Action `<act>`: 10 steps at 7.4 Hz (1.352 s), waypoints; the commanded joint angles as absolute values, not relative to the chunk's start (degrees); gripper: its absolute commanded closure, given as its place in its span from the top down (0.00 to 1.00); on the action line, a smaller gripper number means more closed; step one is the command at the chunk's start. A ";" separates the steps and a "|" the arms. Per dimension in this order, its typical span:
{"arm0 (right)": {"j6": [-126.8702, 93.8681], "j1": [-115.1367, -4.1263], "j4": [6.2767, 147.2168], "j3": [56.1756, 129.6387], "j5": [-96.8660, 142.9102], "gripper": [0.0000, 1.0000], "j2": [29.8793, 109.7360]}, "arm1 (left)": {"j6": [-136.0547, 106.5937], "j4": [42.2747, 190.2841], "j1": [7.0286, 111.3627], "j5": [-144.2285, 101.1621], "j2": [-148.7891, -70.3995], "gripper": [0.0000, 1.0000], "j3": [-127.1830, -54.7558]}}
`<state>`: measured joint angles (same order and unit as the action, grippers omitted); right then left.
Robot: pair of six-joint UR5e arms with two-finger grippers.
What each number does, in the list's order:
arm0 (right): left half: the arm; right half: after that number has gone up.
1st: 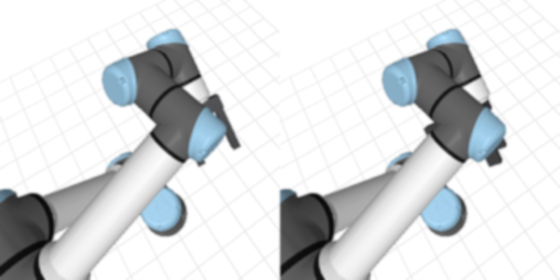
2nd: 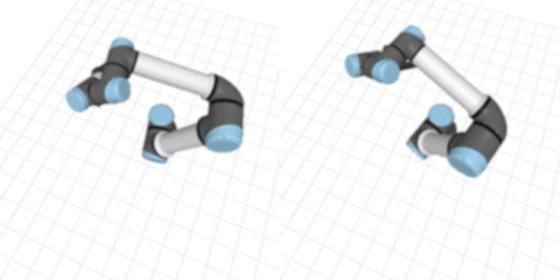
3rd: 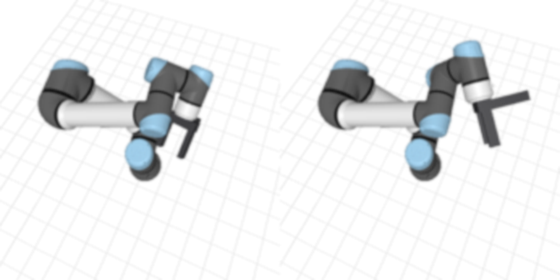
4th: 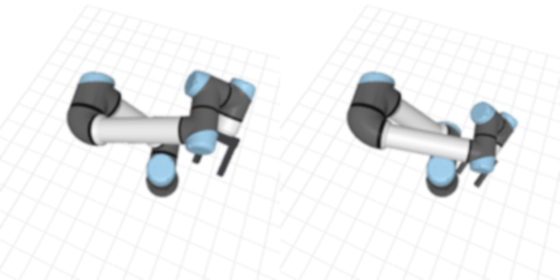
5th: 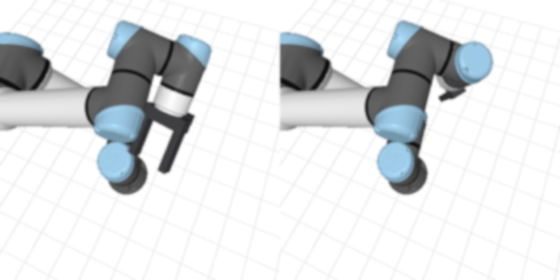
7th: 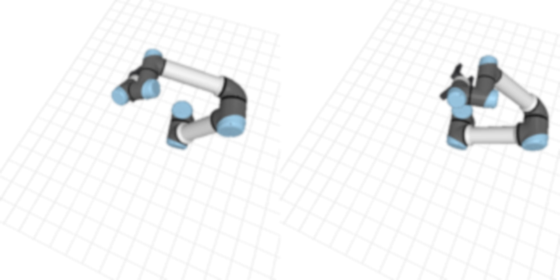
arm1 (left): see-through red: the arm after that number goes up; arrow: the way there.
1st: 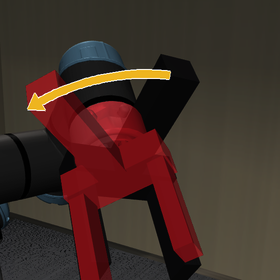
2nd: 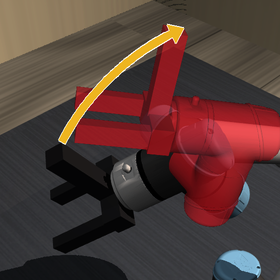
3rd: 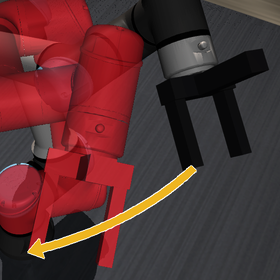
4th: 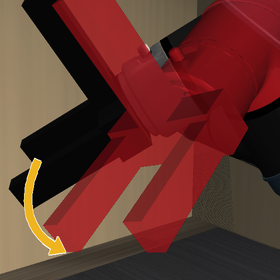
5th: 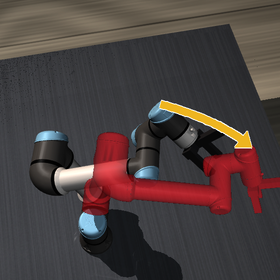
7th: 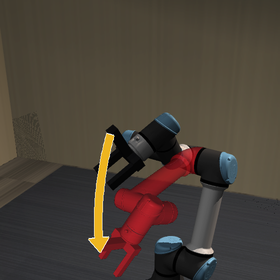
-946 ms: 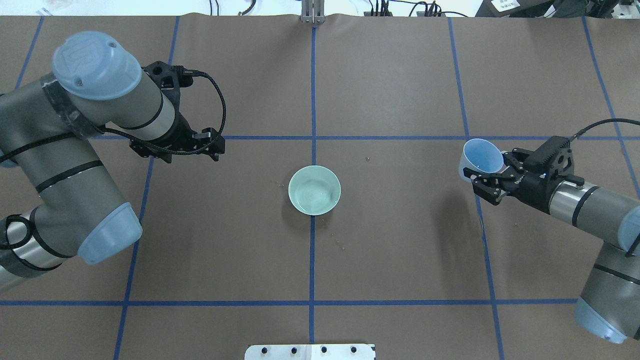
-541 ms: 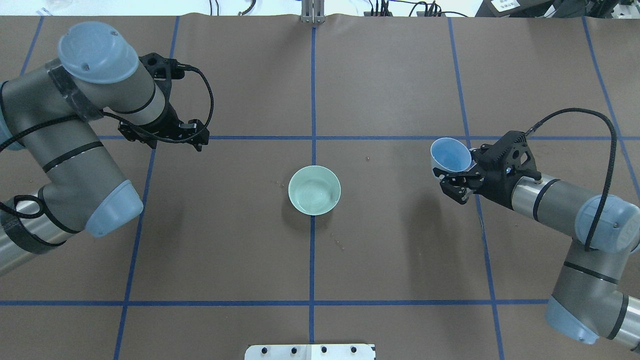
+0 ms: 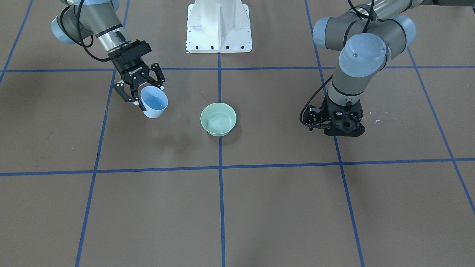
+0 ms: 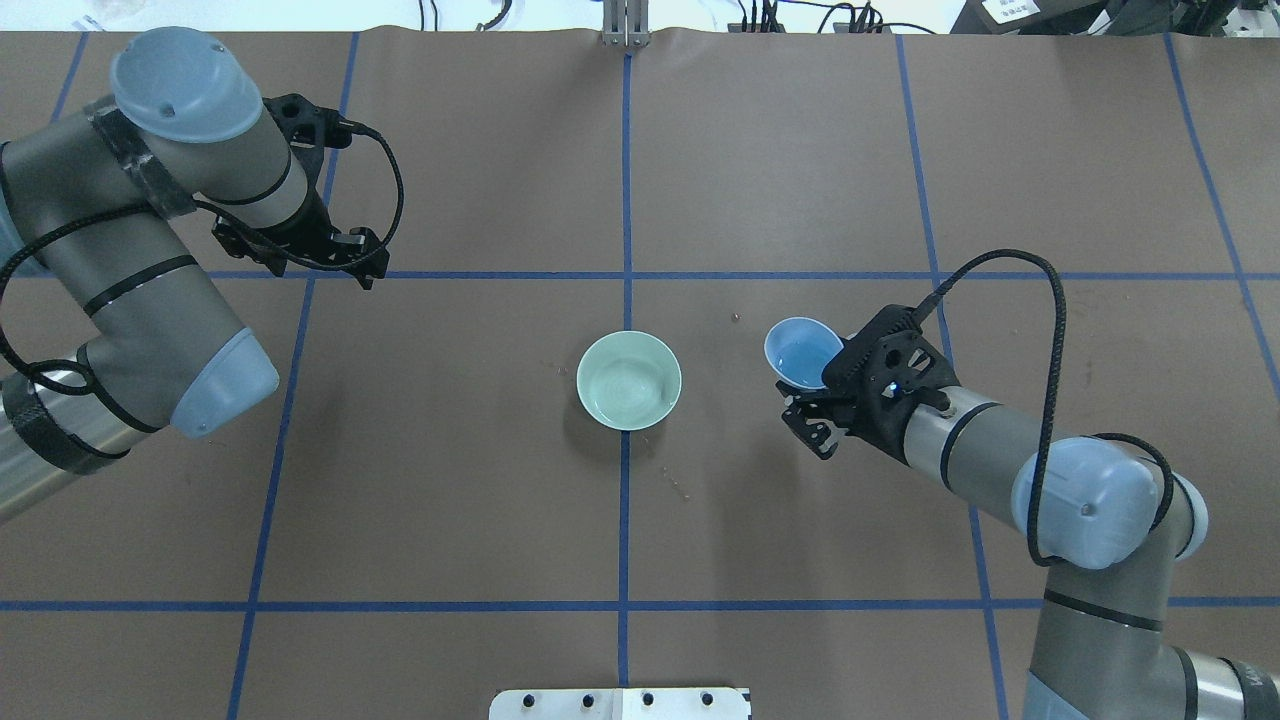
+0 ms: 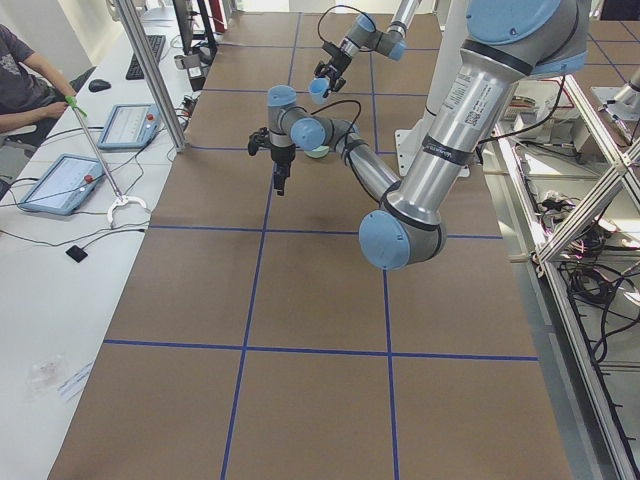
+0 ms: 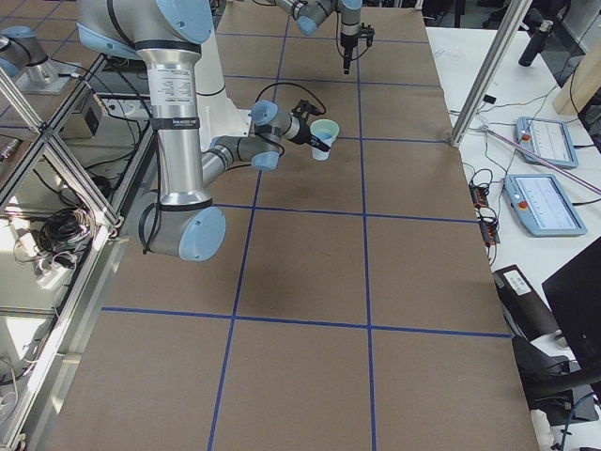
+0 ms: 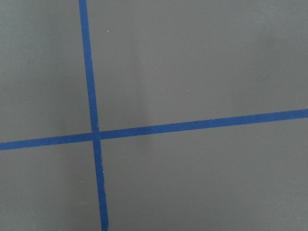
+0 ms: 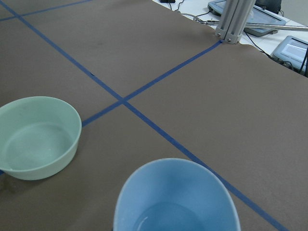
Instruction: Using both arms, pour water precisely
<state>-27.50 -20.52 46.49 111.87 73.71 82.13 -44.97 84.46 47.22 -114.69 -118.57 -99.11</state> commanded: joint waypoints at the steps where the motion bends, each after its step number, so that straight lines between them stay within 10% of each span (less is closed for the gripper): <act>1: -27.33 -17.85 58.91 113.11 71.38 0.47 75.45 | -43.52 85.42 47.46 -114.70 -117.69 0.99 -97.65; 10: -21.72 -15.56 86.82 111.09 70.31 0.48 59.33 | -43.15 93.78 49.48 -114.96 -116.10 0.99 -91.50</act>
